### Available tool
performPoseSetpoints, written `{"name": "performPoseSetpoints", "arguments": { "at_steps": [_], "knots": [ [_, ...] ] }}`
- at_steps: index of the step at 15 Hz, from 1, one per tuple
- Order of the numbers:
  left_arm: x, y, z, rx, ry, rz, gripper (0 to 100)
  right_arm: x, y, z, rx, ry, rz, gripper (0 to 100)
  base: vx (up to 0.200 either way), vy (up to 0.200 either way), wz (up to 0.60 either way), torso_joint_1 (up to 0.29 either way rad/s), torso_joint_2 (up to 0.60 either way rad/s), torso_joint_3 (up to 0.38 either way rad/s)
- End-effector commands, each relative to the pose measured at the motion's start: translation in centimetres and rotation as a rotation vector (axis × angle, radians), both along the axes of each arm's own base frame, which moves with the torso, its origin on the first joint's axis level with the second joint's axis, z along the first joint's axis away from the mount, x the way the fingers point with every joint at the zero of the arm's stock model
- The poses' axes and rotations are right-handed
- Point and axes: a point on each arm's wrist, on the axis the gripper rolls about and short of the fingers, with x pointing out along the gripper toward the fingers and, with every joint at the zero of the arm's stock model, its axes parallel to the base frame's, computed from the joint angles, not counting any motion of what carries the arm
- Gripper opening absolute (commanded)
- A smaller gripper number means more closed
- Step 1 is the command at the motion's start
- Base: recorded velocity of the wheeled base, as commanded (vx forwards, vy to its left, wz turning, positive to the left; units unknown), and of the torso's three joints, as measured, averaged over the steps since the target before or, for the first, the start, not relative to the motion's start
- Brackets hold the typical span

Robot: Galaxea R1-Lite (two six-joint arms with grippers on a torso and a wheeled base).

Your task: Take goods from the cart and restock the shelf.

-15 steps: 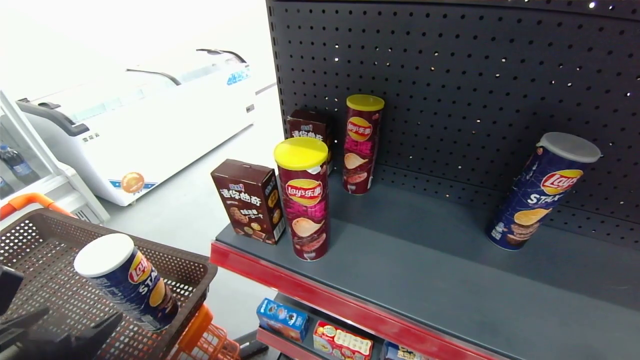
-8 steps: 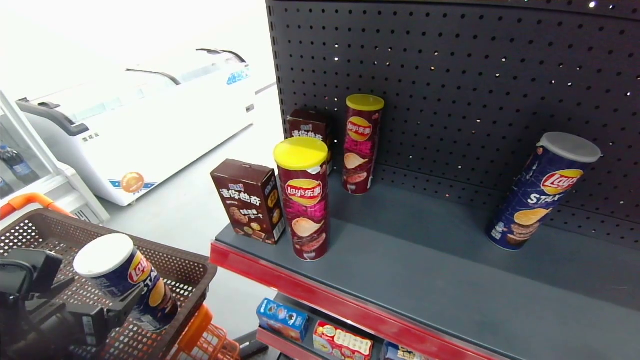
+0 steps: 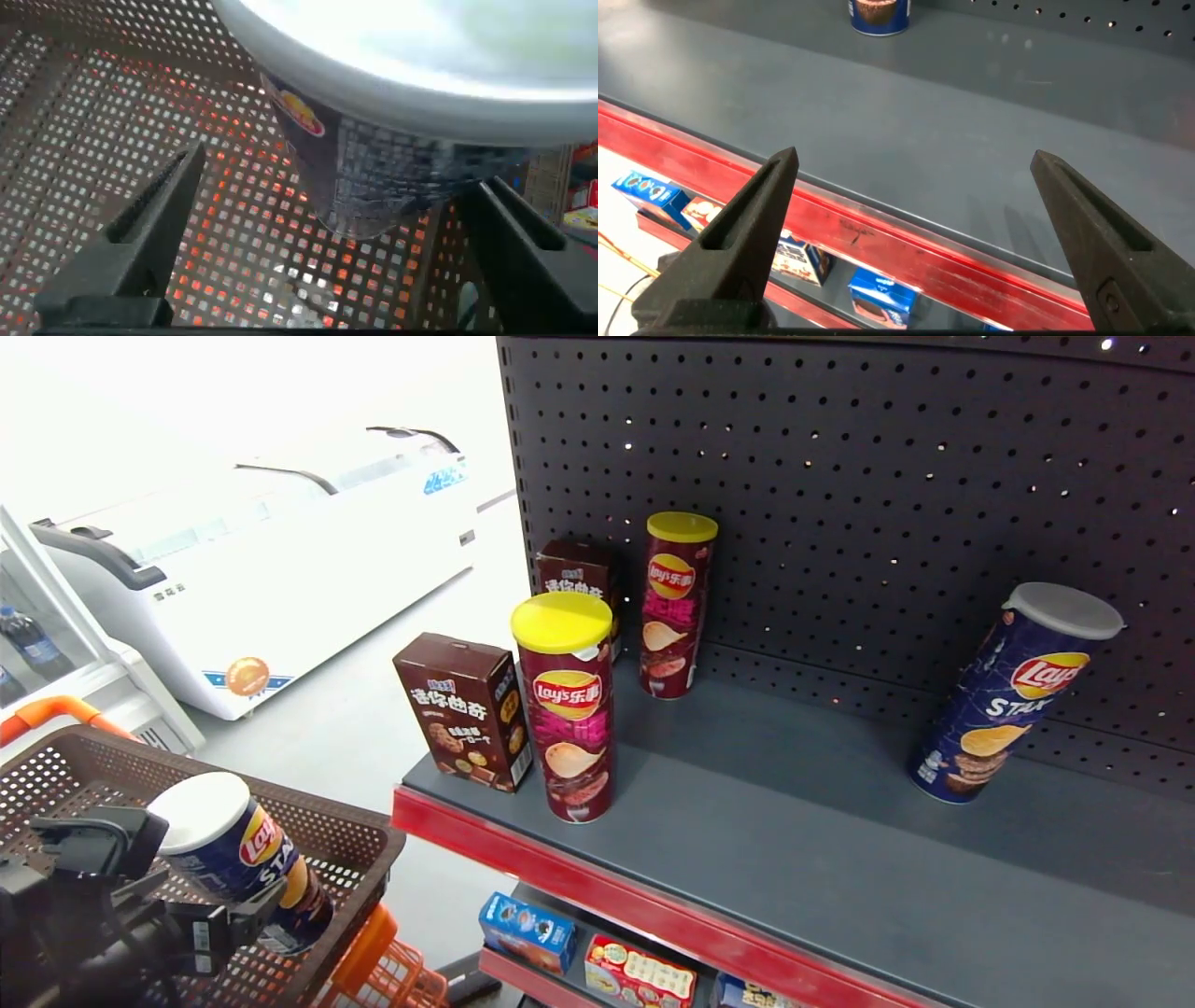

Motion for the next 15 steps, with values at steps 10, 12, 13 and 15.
{"name": "performPoseSetpoints", "arguments": {
  "at_steps": [10, 12, 13, 15],
  "knots": [
    [3.4, 0.6, -0.6, -0.027, 0.0, 0.007, 100, 0.0, 0.0, 0.0, 0.0, -0.002, 0.0, 100, 0.0, 0.0, 0.0, 0.0, 0.0, 0.0],
    [3.6, 0.1, -0.4, -0.024, -0.014, -0.018, 0, 0.0, 0.0, 0.0, 0.0, -0.002, 0.0, 100, 0.0, 0.0, 0.0, 0.0, 0.0, 0.0],
    [3.7, 0.1, -0.4, -0.024, -0.013, -0.019, 0, 0.0, 0.0, 0.0, 0.0, -0.002, 0.0, 100, 0.0, 0.0, 0.0, 0.0, 0.0, 0.0],
    [3.7, 0.1, -0.3, -0.021, -0.018, -0.022, 0, 0.0, 0.0, 0.0, 0.0, -0.002, 0.0, 100, 0.0, 0.0, 0.0, 0.0, 0.0, 0.0]
  ]
}}
